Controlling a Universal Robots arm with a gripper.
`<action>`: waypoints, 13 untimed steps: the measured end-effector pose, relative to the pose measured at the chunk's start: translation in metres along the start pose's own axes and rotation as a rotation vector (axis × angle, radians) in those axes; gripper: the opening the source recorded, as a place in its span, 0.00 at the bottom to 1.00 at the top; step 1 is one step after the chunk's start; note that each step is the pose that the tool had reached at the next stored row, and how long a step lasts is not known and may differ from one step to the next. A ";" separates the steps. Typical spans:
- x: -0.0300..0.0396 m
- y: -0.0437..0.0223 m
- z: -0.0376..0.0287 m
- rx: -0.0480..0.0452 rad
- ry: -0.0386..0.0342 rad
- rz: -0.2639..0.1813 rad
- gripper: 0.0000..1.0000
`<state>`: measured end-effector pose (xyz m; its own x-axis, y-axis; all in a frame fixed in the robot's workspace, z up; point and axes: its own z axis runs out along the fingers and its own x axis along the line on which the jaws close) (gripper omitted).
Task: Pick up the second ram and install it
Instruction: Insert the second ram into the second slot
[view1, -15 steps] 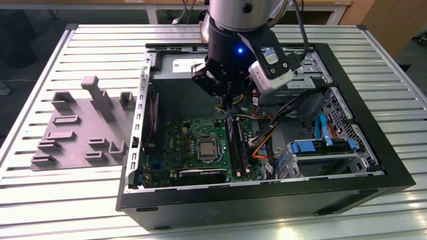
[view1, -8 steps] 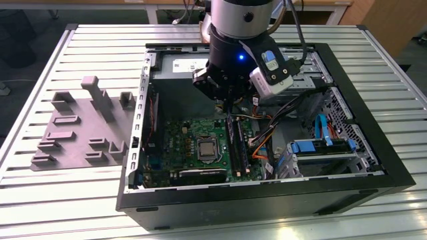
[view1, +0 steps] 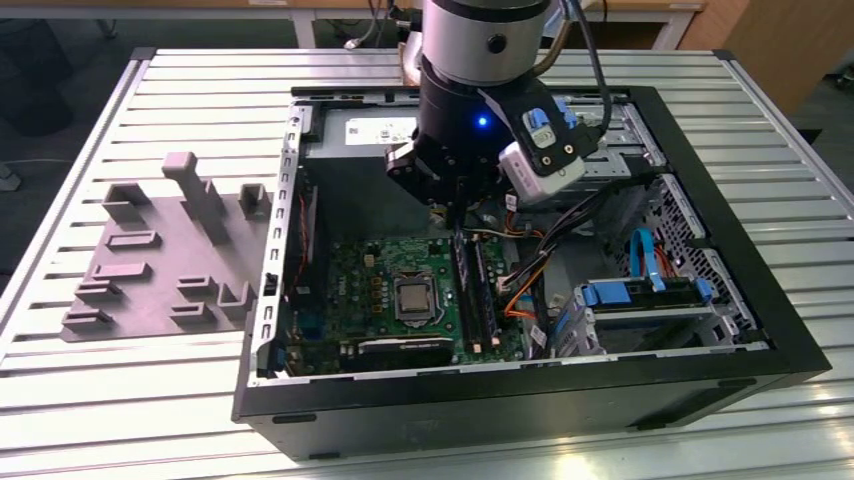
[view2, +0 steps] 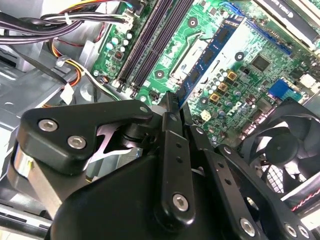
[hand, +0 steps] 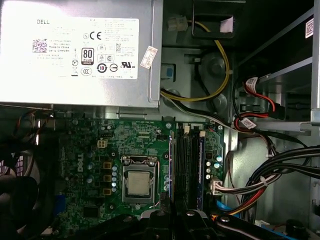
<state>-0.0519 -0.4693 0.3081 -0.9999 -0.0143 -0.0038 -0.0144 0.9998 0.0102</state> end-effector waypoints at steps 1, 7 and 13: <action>0.0000 0.0000 0.0004 -0.0001 0.0000 0.000 0.15; 0.0000 -0.0003 0.0023 0.0000 0.0000 0.000 0.15; 0.0000 -0.0004 0.0046 -0.0001 0.0000 0.000 0.15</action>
<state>-0.0518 -0.4696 0.3035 -0.9999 -0.0144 -0.0038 -0.0144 0.9998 0.0103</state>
